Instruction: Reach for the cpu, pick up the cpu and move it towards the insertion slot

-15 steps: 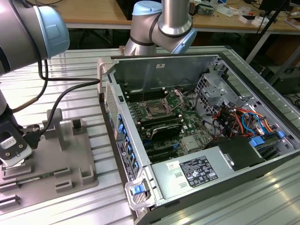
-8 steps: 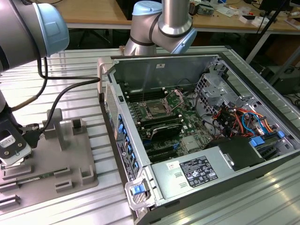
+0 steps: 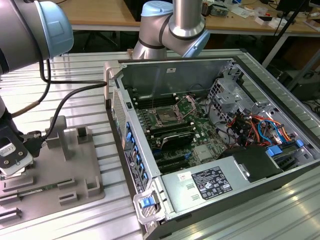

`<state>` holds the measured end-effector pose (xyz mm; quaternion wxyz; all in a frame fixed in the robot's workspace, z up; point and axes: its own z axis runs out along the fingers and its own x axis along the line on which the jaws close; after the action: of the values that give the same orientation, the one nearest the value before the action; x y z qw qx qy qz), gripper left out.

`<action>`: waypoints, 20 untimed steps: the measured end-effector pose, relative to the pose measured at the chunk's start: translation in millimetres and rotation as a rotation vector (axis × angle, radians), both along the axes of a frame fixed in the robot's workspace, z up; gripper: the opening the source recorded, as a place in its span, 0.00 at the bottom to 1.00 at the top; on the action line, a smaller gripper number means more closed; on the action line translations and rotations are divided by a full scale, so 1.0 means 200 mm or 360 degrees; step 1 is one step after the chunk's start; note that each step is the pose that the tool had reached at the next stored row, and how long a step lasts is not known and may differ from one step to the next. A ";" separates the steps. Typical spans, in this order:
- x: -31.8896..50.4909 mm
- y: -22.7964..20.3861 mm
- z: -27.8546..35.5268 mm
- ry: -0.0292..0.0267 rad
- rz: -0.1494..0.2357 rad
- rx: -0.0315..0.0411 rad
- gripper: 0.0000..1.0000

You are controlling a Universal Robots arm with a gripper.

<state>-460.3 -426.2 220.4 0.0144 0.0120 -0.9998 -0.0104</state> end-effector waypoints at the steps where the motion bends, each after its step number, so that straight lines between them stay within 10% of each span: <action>1: 0.000 0.000 0.000 0.00000 0.0000 0.0000 0.55; 20: 0.000 0.000 0.081 0.00001 0.0000 0.0000 0.55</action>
<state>-460.3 -426.2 236.5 0.0144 0.0119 -0.9998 -0.0105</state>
